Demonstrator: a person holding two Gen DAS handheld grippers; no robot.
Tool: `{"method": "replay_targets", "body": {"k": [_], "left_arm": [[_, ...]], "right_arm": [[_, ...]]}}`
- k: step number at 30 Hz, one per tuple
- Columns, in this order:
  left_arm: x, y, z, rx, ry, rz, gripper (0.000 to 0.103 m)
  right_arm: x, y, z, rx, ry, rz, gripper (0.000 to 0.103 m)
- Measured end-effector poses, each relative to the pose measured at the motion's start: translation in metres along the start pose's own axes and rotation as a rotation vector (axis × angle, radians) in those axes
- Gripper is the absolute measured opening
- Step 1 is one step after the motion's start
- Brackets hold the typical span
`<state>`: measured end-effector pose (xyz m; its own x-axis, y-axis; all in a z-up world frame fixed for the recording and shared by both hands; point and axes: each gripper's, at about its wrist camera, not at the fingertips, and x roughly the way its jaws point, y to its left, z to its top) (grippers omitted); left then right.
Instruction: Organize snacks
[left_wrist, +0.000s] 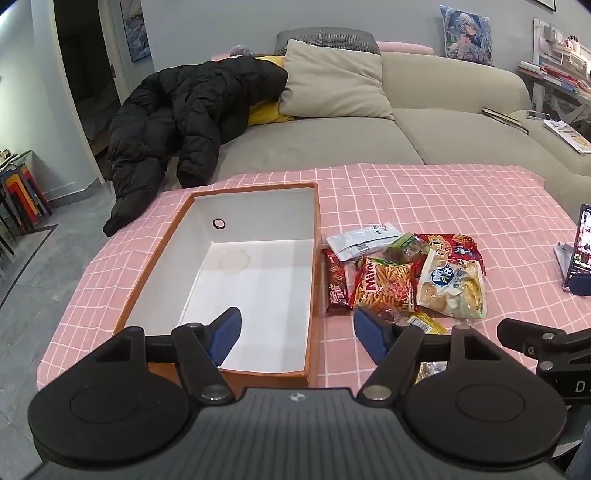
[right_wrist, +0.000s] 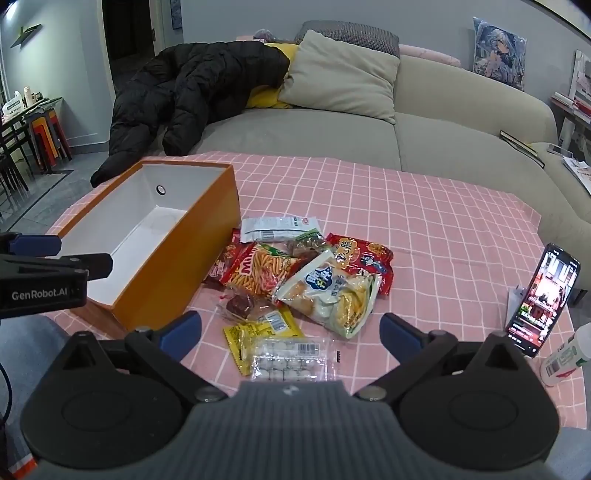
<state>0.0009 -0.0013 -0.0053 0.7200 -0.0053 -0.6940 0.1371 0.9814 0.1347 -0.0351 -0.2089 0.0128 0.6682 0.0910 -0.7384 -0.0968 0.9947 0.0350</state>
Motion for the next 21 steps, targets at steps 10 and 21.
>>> {"method": "replay_targets", "body": {"k": [10, 21], "left_arm": [[-0.0018, 0.0035, -0.0008, -0.008, 0.000, 0.002, 0.083], [-0.0020, 0.0043, -0.0006, -0.009, 0.000, 0.001, 0.083]], "right_arm": [[-0.0017, 0.0052, 0.0012, -0.021, -0.036, 0.026, 0.099], [-0.0020, 0.0097, 0.0015, -0.041, -0.042, 0.025, 0.099]]}}
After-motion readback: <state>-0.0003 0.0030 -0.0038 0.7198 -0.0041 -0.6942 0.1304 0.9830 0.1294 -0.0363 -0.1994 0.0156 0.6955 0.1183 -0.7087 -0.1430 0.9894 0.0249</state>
